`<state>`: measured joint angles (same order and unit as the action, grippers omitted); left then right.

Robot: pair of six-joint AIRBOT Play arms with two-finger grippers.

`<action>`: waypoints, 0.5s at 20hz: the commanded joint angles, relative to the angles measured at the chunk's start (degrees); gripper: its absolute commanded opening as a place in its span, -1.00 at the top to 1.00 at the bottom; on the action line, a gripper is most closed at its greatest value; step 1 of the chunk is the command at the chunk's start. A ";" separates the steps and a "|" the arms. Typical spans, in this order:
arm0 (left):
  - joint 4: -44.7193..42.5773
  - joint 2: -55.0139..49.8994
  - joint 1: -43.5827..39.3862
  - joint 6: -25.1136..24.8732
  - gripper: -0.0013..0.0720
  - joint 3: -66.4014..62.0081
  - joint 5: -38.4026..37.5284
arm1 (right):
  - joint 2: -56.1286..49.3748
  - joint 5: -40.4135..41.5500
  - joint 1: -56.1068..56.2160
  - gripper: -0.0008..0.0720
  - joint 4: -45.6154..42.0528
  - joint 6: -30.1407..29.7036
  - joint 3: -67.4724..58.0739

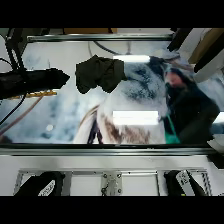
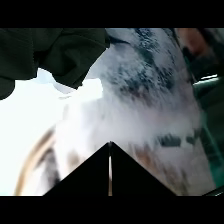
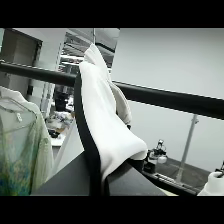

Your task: Fold the clothes and pants, and hang the long-sleeved shirts on hangers.

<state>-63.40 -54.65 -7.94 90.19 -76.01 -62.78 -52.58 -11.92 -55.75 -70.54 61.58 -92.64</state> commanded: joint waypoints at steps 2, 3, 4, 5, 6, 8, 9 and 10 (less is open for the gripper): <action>-0.02 0.07 -0.04 0.02 0.93 0.02 0.00 | -0.72 -0.11 -1.51 0.94 -0.42 0.37 -0.04; -0.02 0.07 -0.04 0.02 0.93 0.02 0.00 | -1.01 -0.11 -2.84 0.94 -0.42 0.39 -0.04; -0.02 0.04 -0.04 0.02 0.93 0.02 0.00 | -1.16 -0.44 -4.46 0.94 -0.39 0.42 -0.04; -0.02 0.04 -0.04 0.02 0.93 0.02 0.00 | -1.27 -0.96 -6.32 0.95 -0.37 1.14 -0.02; -0.02 0.07 -0.04 0.02 0.93 0.02 0.00 | -1.44 -1.53 -8.61 0.94 -0.33 2.89 -0.02; 0.00 0.07 -0.04 0.02 0.93 0.02 0.00 | -1.99 -2.38 -12.76 0.94 -0.37 6.82 -0.02; 0.00 0.07 -0.04 0.02 0.93 0.02 0.00 | -2.23 -3.10 -14.73 0.94 -0.33 8.09 -0.02; 0.02 0.07 -0.04 0.04 0.93 0.02 0.00 | -2.40 -4.00 -16.39 0.94 -0.26 9.51 -0.02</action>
<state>-63.42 -54.63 -7.94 90.21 -76.01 -62.81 -54.41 -13.85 -67.18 -70.96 66.59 -92.64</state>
